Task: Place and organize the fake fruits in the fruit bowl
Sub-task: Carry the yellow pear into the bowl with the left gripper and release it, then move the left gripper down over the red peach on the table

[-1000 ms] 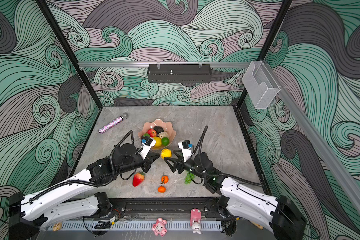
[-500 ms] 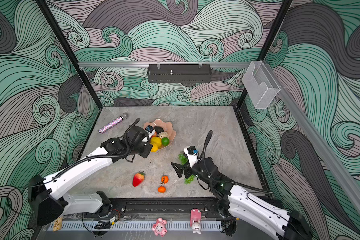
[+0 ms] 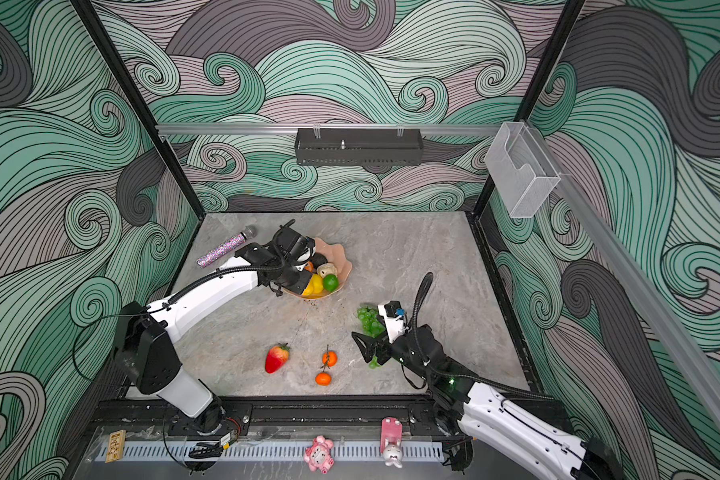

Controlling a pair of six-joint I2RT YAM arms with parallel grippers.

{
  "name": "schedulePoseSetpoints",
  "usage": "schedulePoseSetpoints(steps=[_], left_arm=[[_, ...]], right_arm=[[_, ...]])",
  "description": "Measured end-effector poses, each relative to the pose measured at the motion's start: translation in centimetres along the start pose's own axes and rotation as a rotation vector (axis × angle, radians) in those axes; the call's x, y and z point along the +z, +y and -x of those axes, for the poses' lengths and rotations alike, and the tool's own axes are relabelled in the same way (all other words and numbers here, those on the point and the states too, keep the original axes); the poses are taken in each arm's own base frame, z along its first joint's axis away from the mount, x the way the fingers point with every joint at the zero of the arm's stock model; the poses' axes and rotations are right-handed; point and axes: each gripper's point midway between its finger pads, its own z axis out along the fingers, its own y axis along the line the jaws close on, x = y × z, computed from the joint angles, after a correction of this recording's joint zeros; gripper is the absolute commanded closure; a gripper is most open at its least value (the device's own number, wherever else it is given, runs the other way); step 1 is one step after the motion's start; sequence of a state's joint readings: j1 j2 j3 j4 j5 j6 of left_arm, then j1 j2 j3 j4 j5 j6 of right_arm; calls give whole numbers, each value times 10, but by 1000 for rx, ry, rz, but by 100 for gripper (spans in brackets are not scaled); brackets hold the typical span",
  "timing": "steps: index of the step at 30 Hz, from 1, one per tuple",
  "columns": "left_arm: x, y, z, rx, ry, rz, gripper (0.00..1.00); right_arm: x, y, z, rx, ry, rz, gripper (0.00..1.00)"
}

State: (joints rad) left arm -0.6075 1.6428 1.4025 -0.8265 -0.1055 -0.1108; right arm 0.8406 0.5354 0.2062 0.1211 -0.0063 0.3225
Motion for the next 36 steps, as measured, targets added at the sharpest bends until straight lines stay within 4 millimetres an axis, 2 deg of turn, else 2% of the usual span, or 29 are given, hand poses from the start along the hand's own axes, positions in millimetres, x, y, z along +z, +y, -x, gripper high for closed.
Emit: schedulePoseSetpoints(steps=[5,13,20,25,29,32,36], left_arm=[[15,2,-3,5,53,9,100],[19,5,-3,1,67,14,100],[20,6,-3,-3,68,15,81],[20,9,-3,-10,67,20,73],[17,9,-2,-16,59,20,63],[11,10,0,-25,40,19,54],[-9,12,1,-46,-20,13,43]], right_arm=[[-6,-3,0,7,-17,-5,2],[-11,-7,-3,20,-23,-18,2],[-11,-9,-6,29,-11,-24,2],[-8,-11,-10,35,9,-32,2],[-7,-12,-13,40,21,-38,3],[-6,-15,-15,58,28,-53,1],[-6,-25,-16,126,66,-126,1]])
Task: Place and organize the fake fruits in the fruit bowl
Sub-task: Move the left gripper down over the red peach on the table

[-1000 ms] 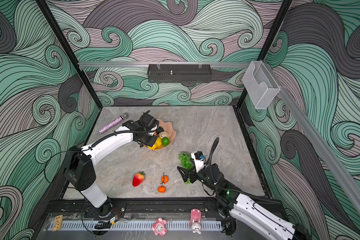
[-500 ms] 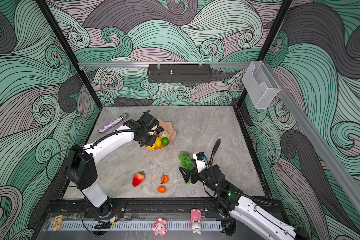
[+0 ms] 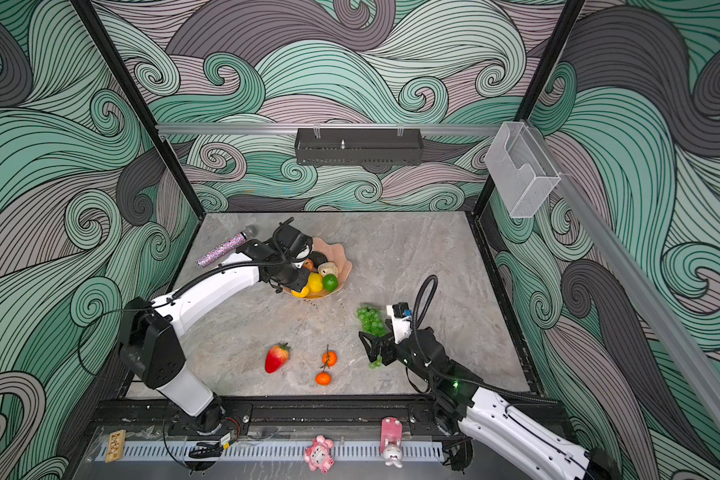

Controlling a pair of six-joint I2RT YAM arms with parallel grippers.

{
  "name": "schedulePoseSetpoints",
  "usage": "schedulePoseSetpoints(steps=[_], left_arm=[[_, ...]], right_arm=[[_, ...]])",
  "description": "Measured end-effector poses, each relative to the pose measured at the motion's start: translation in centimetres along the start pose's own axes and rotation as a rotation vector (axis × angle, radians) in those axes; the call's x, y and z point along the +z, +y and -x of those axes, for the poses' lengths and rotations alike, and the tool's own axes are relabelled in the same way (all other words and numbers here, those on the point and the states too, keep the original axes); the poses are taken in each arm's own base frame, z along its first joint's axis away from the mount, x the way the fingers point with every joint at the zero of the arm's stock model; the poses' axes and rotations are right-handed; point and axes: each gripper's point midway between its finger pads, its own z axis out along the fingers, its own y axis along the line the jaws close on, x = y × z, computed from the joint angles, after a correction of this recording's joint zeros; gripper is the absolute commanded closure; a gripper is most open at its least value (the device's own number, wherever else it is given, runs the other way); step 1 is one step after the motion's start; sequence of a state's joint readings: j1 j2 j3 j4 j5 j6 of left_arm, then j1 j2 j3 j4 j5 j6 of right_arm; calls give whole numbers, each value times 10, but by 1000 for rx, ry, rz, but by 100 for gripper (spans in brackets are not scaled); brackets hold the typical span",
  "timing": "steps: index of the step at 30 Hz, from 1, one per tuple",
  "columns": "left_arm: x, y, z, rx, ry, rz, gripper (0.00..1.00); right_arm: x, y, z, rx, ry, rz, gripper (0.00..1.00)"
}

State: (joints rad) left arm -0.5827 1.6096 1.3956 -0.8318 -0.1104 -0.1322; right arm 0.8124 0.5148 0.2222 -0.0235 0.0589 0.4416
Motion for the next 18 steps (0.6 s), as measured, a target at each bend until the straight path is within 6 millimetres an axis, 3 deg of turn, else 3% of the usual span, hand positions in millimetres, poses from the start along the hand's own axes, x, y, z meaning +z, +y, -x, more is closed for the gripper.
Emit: schedulePoseSetpoints(steps=[10,15,18], left_arm=[[-58,17,-17,-125,-201,1,31],[-70,25,-46,-228,-211,0,28],[-66,26,-75,-294,-146,-3,26]], right_arm=[[9,0,7,75,102,-73,1],[10,0,6,64,132,-86,1],[10,0,7,53,138,-87,1]])
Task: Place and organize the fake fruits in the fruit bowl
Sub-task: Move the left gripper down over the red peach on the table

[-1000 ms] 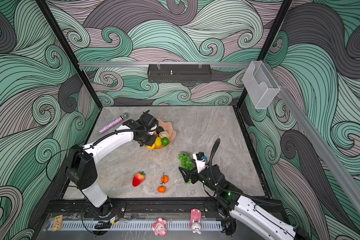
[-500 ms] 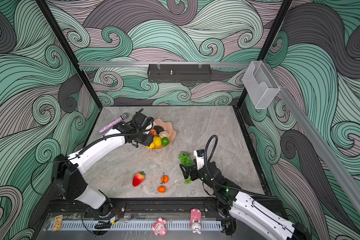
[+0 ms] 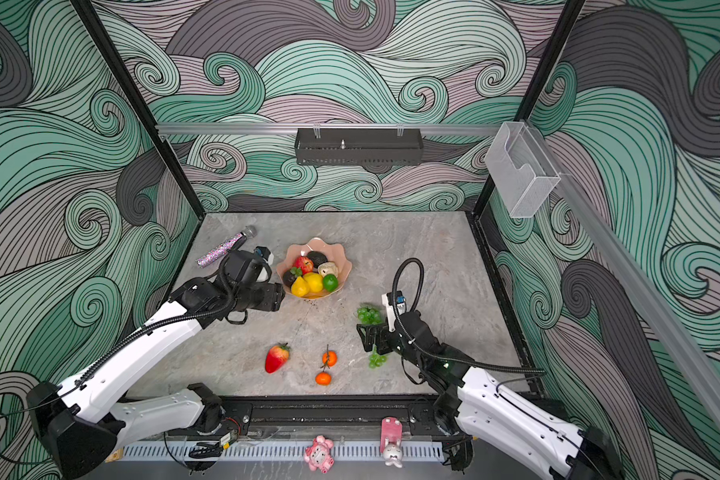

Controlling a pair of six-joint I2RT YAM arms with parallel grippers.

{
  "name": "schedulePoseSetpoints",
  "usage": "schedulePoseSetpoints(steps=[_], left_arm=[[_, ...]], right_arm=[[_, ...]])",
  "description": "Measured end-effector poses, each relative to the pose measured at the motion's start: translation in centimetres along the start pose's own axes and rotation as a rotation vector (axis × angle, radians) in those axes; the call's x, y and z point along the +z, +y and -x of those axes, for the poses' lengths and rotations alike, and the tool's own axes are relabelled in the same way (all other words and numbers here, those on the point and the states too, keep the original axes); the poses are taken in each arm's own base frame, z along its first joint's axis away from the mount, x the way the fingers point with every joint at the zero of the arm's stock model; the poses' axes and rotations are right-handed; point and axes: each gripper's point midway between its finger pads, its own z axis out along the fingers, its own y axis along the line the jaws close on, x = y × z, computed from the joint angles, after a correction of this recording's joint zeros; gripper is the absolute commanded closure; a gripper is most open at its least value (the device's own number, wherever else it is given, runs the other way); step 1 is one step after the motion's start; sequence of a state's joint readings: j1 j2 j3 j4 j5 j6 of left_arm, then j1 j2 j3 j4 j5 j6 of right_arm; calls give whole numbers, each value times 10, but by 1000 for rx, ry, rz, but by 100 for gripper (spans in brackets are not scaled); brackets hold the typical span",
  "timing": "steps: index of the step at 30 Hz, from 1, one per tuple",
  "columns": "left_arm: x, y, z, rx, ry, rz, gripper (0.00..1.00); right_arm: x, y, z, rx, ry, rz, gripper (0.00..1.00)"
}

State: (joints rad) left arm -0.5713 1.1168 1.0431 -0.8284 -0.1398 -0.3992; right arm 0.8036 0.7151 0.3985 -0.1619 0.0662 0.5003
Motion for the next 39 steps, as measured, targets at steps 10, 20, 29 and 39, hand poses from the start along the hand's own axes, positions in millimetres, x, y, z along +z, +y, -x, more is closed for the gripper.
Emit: schedulePoseSetpoints(steps=[10,20,29,39], left_arm=[[24,-2,-109,-141,340,-10,14],[42,-15,-144,-103,506,25,7],[59,-13,-163,-89,589,67,15],[71,-15,-174,-93,622,58,37]], right_arm=[[10,0,-13,-32,67,6,1],[10,1,-11,-44,63,8,1],[9,0,-8,-40,49,8,1],[7,1,-5,-38,42,10,1]])
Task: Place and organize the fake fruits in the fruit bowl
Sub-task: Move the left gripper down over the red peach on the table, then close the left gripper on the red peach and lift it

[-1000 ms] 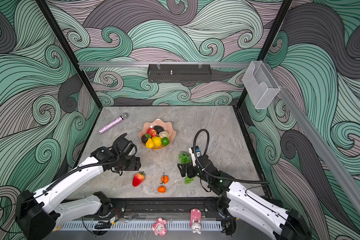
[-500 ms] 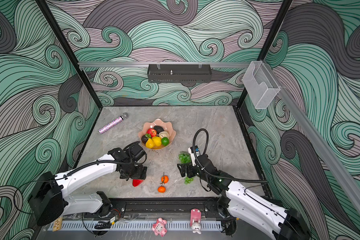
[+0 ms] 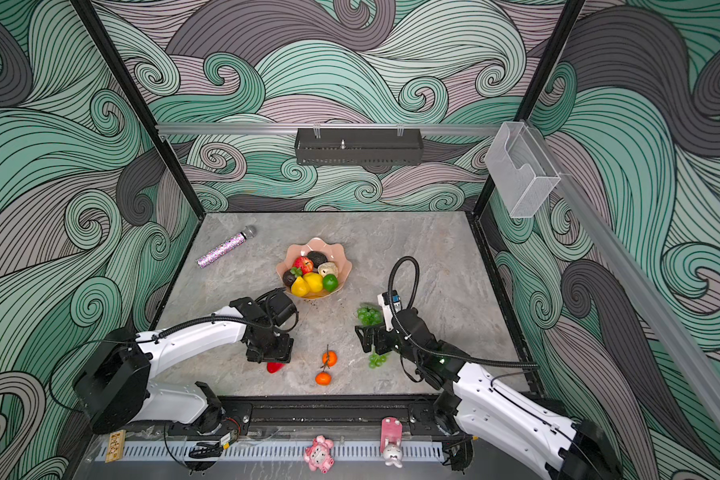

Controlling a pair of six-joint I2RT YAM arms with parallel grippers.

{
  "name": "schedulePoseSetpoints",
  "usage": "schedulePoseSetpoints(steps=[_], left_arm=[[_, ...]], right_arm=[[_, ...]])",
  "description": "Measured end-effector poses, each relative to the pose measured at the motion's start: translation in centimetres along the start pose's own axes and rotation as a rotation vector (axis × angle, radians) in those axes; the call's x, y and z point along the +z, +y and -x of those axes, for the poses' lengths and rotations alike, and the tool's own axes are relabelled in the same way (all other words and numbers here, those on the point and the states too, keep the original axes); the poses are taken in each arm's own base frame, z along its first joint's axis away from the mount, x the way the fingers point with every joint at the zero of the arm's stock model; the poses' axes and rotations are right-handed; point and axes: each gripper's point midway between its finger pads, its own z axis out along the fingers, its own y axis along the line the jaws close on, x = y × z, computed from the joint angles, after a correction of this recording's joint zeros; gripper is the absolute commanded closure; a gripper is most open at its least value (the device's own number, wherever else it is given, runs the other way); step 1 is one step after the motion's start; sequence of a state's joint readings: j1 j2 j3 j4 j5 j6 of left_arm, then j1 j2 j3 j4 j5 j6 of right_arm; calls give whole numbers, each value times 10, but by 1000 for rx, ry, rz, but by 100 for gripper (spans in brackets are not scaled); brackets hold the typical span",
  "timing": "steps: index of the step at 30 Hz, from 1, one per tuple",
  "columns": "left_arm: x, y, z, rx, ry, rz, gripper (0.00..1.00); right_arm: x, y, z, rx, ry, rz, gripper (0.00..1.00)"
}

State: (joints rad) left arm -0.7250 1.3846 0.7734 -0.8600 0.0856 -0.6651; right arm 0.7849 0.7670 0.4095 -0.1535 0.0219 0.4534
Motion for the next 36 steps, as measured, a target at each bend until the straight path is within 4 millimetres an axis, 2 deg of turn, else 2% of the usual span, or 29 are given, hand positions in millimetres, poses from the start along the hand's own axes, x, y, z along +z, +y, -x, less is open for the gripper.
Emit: schedulePoseSetpoints(steps=[5,10,14,18,22,26,30,32,36], left_arm=[[2,-2,2,3,-4,-5,46],[-4,-10,8,29,-53,-44,51],[-31,-30,18,117,-187,-146,54],[-66,-61,29,253,-353,-266,55],[-93,-90,38,395,-496,-361,55],[-106,-111,40,511,-570,-412,56],[-115,-126,40,600,-616,-449,56],[-116,-132,41,630,-619,-458,56],[-117,-143,43,667,-611,-470,56]], right_arm=[[-1,2,2,3,1,5,2],[-4,6,6,12,3,17,2],[-8,15,13,38,6,48,3],[-16,30,31,75,-18,104,8],[-24,49,47,84,-44,188,18],[-26,66,57,94,-30,251,29],[-22,81,62,104,-6,307,40],[-18,85,61,102,8,322,48],[-15,93,57,81,36,336,59]])
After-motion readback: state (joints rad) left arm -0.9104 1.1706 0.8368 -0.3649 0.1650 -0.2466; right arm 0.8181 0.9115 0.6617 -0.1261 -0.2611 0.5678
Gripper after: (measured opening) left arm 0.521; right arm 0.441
